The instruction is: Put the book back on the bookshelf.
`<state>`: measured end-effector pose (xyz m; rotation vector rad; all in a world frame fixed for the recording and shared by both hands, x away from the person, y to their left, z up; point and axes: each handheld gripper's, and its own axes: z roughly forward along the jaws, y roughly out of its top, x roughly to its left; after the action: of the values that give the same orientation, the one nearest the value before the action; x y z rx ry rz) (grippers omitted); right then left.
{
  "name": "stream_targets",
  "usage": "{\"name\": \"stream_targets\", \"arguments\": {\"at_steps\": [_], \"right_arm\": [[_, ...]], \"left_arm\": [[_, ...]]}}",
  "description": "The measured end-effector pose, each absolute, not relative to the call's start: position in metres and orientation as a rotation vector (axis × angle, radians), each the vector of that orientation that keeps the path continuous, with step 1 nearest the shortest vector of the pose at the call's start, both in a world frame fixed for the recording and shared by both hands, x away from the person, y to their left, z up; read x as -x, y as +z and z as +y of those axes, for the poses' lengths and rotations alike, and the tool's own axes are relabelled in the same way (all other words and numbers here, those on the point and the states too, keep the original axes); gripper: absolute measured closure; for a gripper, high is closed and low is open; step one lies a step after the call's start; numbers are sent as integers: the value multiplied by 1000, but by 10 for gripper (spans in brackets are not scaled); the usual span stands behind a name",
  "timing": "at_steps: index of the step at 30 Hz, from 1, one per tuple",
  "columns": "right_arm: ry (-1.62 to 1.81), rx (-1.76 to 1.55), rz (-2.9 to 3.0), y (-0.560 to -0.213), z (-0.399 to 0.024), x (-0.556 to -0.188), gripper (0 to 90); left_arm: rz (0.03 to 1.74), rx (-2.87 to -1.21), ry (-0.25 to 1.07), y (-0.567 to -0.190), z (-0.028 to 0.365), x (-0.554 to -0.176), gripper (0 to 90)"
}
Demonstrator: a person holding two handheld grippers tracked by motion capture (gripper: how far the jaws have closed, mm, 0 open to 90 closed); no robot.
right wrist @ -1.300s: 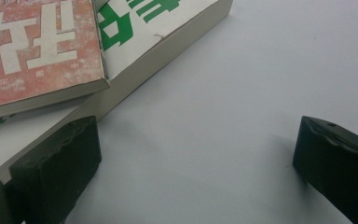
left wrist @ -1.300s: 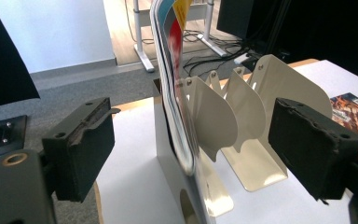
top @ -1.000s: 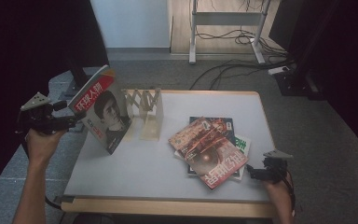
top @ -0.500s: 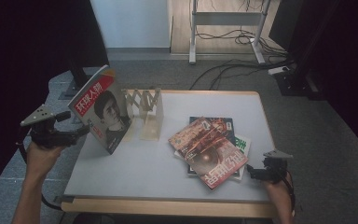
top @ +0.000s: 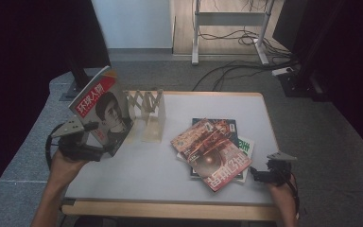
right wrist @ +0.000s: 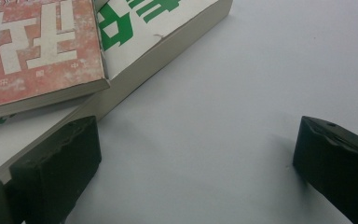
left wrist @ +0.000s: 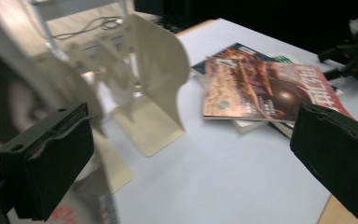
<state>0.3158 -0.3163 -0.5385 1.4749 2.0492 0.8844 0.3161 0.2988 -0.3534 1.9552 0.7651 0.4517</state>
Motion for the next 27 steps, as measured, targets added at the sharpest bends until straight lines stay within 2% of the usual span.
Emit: {"name": "stream_targets", "arguments": {"at_steps": [7, 27], "right_arm": [[885, -1475, 2050, -539, -316, -316, 6], [886, -1476, 2051, -538, -317, -316, 6]], "left_arm": [[712, -2001, 403, -369, 269, -326, 0], [666, -2084, 296, -416, 214, -368, 0]]}}
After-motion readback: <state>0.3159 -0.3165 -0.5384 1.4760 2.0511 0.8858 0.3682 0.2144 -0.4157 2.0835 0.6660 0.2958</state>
